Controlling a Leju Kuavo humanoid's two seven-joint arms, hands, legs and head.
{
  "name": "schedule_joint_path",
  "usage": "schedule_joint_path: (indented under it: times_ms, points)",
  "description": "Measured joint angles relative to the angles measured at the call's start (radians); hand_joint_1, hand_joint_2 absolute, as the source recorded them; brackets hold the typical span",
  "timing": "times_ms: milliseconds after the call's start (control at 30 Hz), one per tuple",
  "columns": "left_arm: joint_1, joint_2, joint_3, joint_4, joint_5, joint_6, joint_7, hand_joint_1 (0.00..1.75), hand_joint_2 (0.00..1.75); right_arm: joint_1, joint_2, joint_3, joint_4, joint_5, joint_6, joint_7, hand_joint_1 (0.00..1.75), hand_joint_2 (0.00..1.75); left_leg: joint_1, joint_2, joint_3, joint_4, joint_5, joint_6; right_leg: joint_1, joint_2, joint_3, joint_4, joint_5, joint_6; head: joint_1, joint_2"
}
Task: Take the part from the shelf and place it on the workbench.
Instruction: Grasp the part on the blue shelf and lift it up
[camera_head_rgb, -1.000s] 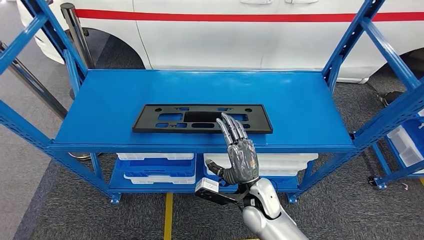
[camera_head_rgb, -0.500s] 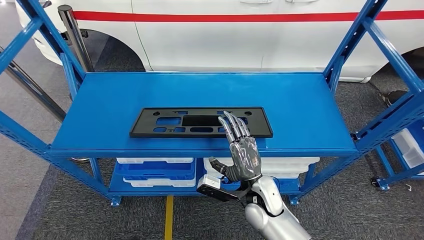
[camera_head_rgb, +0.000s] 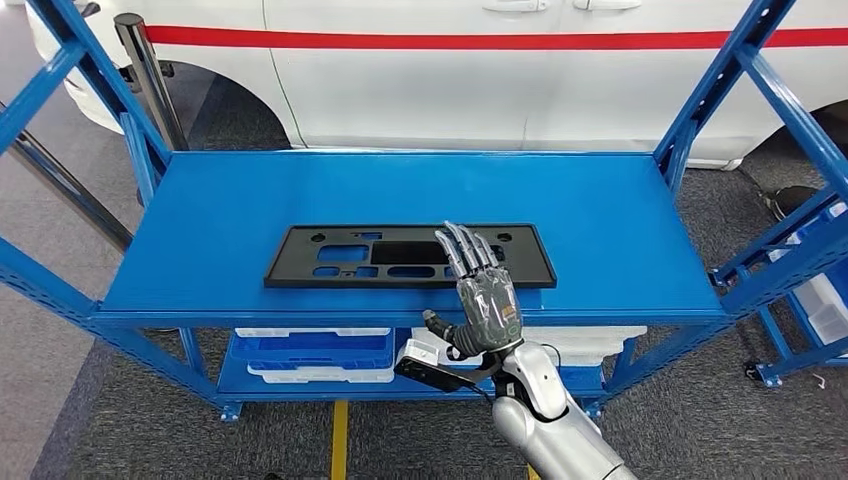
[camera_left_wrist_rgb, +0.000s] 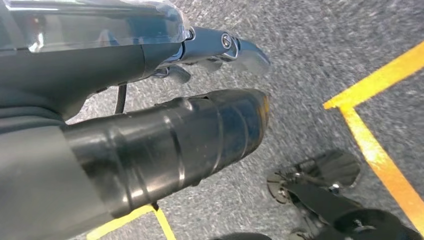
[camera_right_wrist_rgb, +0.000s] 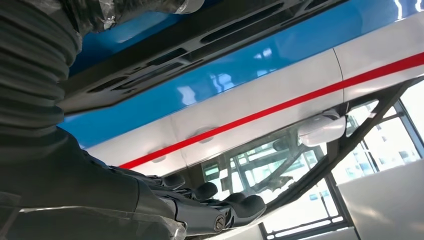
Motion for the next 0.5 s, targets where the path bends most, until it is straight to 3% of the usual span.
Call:
schedule_joint_path:
  times_ms: [67,167,200,233,300,367,400,500]
  points:
    - [0.0,0.0,0.0,0.0,-0.002,0.0,0.0,0.0,0.0,-0.004,-0.003,-0.001,0.003,0.002,0.004,0.002,0.0,1.75,0.001,0.001,0.008,-0.005,-0.003,0.013,-0.004,-0.001,-0.023,0.054,-0.028,0.009,0.0,0.0]
    - [-0.002,0.001,0.0,0.0,-0.005,0.0,0.0,0.0,0.0,-0.006,-0.008,-0.002,0.009,0.007,0.012,0.004,0.0,1.75,-0.001,0.001,0.016,-0.006,-0.011,0.025,-0.006,-0.002,-0.134,0.244,-0.093,0.014,0.0,0.0]
    - [-0.003,0.001,0.0,0.0,-0.006,0.0,0.0,0.0,0.0,-0.006,-0.01,-0.002,0.012,0.009,0.013,0.005,0.0,1.75,-0.002,0.001,0.02,-0.006,-0.015,0.027,-0.006,-0.001,-0.164,0.282,-0.093,0.014,0.0,0.0]
    - [-0.002,0.001,0.0,0.0,-0.007,0.0,0.0,0.0,0.0,-0.006,-0.012,-0.002,0.014,0.011,0.014,0.006,0.0,1.75,-0.002,0.0,0.026,-0.006,-0.02,0.027,-0.005,-0.001,-0.175,0.282,-0.072,0.011,0.0,0.0]
    - [-0.001,0.0,0.0,0.0,-0.01,-0.001,0.0,0.0,0.0,-0.007,-0.014,-0.002,0.017,0.014,0.014,0.007,0.0,1.75,-0.003,-0.001,0.043,-0.006,-0.031,0.024,-0.002,-0.002,-0.142,0.175,0.015,0.0,0.0,0.0]
    - [-0.002,-0.003,0.0,0.0,-0.012,-0.001,0.0,0.0,0.0,-0.01,-0.014,-0.002,0.018,0.015,0.015,0.007,0.0,1.75,-0.005,-0.002,0.055,-0.006,-0.042,0.017,0.007,-0.003,-0.091,0.053,0.068,-0.012,0.0,0.0]
    - [-0.003,-0.005,0.0,0.0,-0.012,-0.001,0.0,0.0,0.0,-0.012,-0.015,-0.002,0.019,0.016,0.015,0.007,0.0,1.75,-0.005,-0.002,0.057,-0.007,-0.046,0.012,0.011,-0.003,-0.077,0.021,0.073,-0.015,0.0,0.0]
    - [-0.005,-0.006,-0.001,0.001,-0.012,-0.001,0.0,0.0,0.0,-0.014,-0.016,-0.002,0.02,0.016,0.015,0.007,0.0,1.75,-0.005,0.0,0.064,-0.014,-0.055,-0.005,0.011,-0.002,-0.063,-0.002,0.061,-0.023,0.0,0.0]
